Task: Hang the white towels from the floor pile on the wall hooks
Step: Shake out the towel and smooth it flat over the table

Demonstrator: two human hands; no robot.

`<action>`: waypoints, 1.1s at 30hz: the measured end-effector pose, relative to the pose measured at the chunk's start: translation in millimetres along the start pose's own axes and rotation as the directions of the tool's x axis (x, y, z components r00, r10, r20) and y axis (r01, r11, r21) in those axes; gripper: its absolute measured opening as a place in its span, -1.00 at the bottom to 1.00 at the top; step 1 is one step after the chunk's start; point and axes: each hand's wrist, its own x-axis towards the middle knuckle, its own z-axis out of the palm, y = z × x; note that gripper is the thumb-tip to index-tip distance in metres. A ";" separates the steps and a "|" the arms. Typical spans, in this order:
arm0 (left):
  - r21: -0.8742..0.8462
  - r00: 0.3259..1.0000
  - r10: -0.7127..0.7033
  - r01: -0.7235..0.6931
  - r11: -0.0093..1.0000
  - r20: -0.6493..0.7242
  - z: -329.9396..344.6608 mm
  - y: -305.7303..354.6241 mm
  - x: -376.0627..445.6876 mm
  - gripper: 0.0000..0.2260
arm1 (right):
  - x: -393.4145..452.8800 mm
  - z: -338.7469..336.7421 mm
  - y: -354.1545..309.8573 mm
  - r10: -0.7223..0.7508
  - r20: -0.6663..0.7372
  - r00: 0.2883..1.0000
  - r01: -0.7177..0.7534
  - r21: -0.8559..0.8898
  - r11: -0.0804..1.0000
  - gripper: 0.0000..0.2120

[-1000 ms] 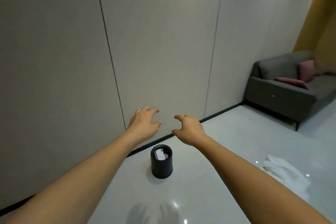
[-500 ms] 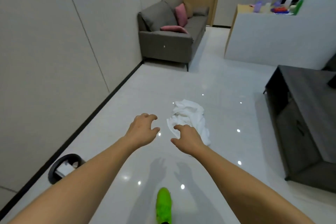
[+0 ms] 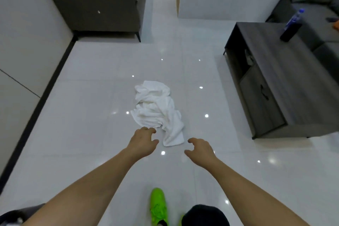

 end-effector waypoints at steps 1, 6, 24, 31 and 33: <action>0.000 1.000 -0.001 0.001 1.000 0.022 1.1 0.1 14.0 -0.55 | 12.0 -0.3 2.0 0.021 0.009 1.000 -0.021 0.012 1.000 -0.45; 0.001 0.994 -0.020 0.020 1.000 0.110 6.3 4.2 86.6 -0.56 | 80.4 -7.9 3.8 0.100 0.077 0.992 -0.104 0.049 0.993 -0.46; -0.077 0.922 -0.259 0.292 0.953 0.289 61.5 -26.4 379.5 -0.64 | 399.6 8.2 18.7 0.238 0.324 0.916 -0.286 0.112 0.952 -0.53; -0.061 0.917 -0.219 0.253 0.965 0.334 171.6 -118.5 527.3 -0.64 | 572.3 127.6 65.1 0.368 0.291 0.883 -0.427 0.174 0.888 -0.57; -0.070 0.918 -0.206 0.243 0.968 0.339 201.7 -137.4 562.2 -0.64 | 613.2 158.7 74.8 0.370 0.293 0.881 -0.431 0.179 0.884 -0.56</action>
